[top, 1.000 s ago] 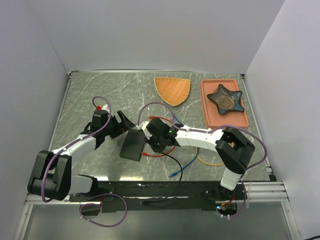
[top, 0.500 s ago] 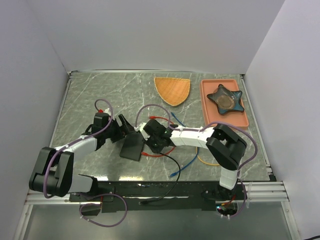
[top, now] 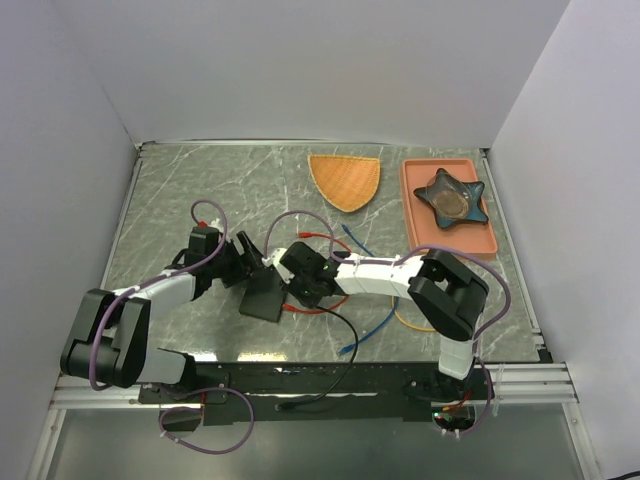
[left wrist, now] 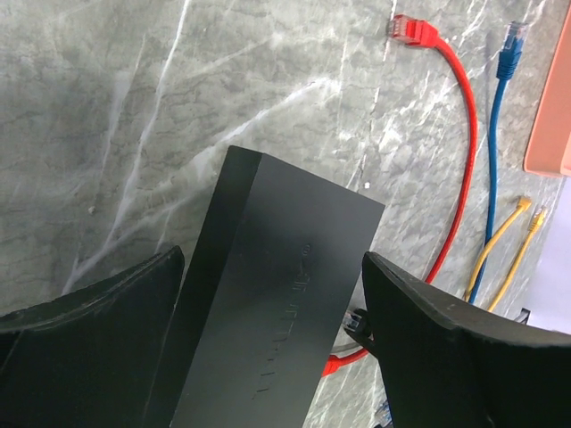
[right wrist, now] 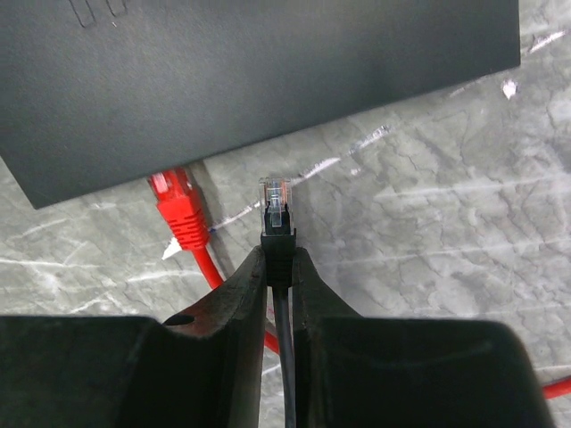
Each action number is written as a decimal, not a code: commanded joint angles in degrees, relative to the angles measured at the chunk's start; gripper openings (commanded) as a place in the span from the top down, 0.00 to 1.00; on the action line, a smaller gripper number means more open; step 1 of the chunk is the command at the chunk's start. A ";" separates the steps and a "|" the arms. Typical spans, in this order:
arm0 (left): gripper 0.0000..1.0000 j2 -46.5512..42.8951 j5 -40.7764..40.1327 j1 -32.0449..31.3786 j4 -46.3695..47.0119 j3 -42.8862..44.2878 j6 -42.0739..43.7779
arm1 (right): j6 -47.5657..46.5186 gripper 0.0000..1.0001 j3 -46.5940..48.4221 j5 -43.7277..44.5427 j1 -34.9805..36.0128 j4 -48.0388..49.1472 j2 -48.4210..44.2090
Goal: Insert the plug into the switch port
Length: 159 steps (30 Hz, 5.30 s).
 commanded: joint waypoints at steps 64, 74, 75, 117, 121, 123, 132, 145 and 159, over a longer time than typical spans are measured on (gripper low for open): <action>0.24 5.89 8.90 -0.19 4.46 -0.03 1.41 | 5.69 1.00 -1.12 7.75 3.96 20.81 0.00; 0.26 6.25 10.31 -0.28 4.46 -0.38 1.32 | 3.14 1.00 -0.59 7.75 3.61 24.43 0.26; 0.26 6.25 10.48 -0.28 4.46 -0.47 1.32 | 3.14 1.00 -0.59 7.75 3.61 24.95 0.26; 0.30 11.25 15.67 -1.51 4.90 -0.65 0.79 | 10.35 1.00 6.18 11.01 -0.43 32.95 6.32; 0.30 11.78 16.11 -2.03 4.99 -0.56 0.79 | 8.42 1.00 7.14 11.09 -0.52 34.01 7.03; 0.31 12.05 16.28 -2.30 5.07 -0.38 0.88 | 7.98 1.00 7.41 11.97 -0.52 34.27 7.29; 0.30 13.63 16.99 -3.18 4.72 0.58 1.06 | 9.73 1.00 9.52 11.01 -2.89 33.39 8.43; 0.26 11.88 12.26 -3.44 1.48 2.25 1.67 | 10.35 1.00 4.17 8.37 -2.98 30.49 5.45; 0.01 11.17 -2.78 -2.83 -3.18 7.79 1.41 | 9.03 0.84 -1.29 9.69 0.27 19.95 0.79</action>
